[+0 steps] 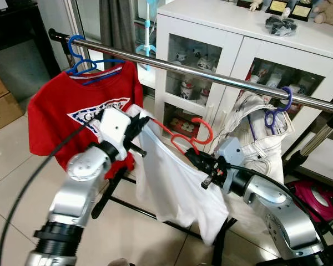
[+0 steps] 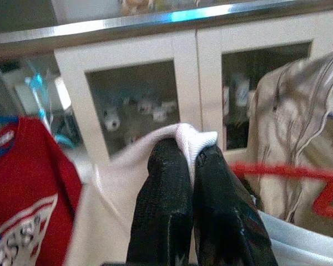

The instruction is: Hang hanger

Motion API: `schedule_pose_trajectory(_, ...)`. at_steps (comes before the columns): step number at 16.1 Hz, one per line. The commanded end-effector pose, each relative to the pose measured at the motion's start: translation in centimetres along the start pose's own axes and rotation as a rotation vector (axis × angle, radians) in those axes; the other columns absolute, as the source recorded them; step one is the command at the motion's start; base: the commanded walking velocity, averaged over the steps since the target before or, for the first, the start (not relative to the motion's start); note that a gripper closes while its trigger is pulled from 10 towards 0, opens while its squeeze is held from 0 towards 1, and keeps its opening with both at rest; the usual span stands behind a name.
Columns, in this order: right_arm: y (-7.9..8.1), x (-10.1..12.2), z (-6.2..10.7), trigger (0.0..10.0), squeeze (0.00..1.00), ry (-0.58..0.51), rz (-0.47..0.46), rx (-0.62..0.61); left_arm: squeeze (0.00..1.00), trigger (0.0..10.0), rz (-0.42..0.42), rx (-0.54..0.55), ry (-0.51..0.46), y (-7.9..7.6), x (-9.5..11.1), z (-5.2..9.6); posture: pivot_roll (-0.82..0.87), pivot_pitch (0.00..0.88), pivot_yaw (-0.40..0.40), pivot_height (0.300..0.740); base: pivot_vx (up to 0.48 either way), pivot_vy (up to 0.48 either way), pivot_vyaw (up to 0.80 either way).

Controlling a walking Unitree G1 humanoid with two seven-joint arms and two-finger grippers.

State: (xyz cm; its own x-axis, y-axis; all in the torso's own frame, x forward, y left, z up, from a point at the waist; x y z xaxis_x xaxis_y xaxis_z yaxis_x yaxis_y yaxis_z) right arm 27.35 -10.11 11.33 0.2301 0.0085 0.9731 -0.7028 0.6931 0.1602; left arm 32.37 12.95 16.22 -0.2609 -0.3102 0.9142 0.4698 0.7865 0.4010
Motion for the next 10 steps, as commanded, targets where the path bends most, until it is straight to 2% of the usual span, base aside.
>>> schedule_pose_trajectory(1, -0.9, 0.3, 0.5, 0.0, 0.0, 0.01, 0.029, -0.027, 0.0, 0.0, 0.004, 0.017, -0.025, 0.9, 0.6, 0.4, -0.08, 0.0, -0.044, 0.74, 0.0, 0.0, 0.0)
schedule_pose_trajectory(3, -0.7, 0.6, 1.0, 0.0, 0.0, -0.004, 0.019, 0.012, 0.0, 0.0, -0.035, 0.139, 0.009, 3.3, 0.4, 0.5, -0.06, 0.0, -0.05, 0.74, 0.0, 0.0, 0.0)
schedule_pose_trajectory(4, -0.3, 1.1, 1.7, 0.0, 0.0, -0.027, 0.005, 0.075, 0.0, 0.0, -0.081, 0.278, 0.029, 5.9, 0.8, 0.6, -0.05, 0.0, -0.058, 0.74, 0.0, 0.0, 0.0)
schedule_pose_trajectory(7, 1.5, 1.7, 3.2, 0.0, 0.0, -0.039, -0.06, 0.23, 0.0, 0.0, -0.184, 0.438, 0.067, 10.5, 1.7, 0.9, -0.05, 0.0, -0.048, 0.74, 0.0, 0.0, 0.0)
schedule_pose_trajectory(8, 2.0, 1.8, 3.6, 0.0, 0.0, -0.039, -0.081, 0.268, 0.0, 0.0, -0.175, 0.48, 0.063, 11.9, 1.9, 1.0, -0.05, 0.0, -0.044, 0.74, 0.0, 0.0, 0.0)
schedule_pose_trajectory(10, 2.1, 2.0, 3.9, 0.0, 0.0, -0.048, -0.099, 0.283, 0.0, 0.0, -0.166, 0.514, 0.074, 12.7, 1.8, 1.0, -0.05, 0.0, -0.042, 0.74, 0.0, 0.0, 0.0)
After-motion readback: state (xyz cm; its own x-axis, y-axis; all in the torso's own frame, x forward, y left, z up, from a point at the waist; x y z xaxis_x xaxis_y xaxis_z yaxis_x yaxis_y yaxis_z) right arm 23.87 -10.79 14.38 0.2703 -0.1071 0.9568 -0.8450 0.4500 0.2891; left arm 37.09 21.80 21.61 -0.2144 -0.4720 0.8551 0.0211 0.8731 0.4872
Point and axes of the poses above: a point about 5 cm out from each wrist's last joint towards the gripper, its own z axis pointing back from the gripper into the wrist, its own x axis along the axis of the wrist's last joint, y = z × x, the point moved 3 cm from there along -z, pointing out of the wrist towards the gripper, and after that the axes turned 12 degrees about -z, right-handed, at the moved point
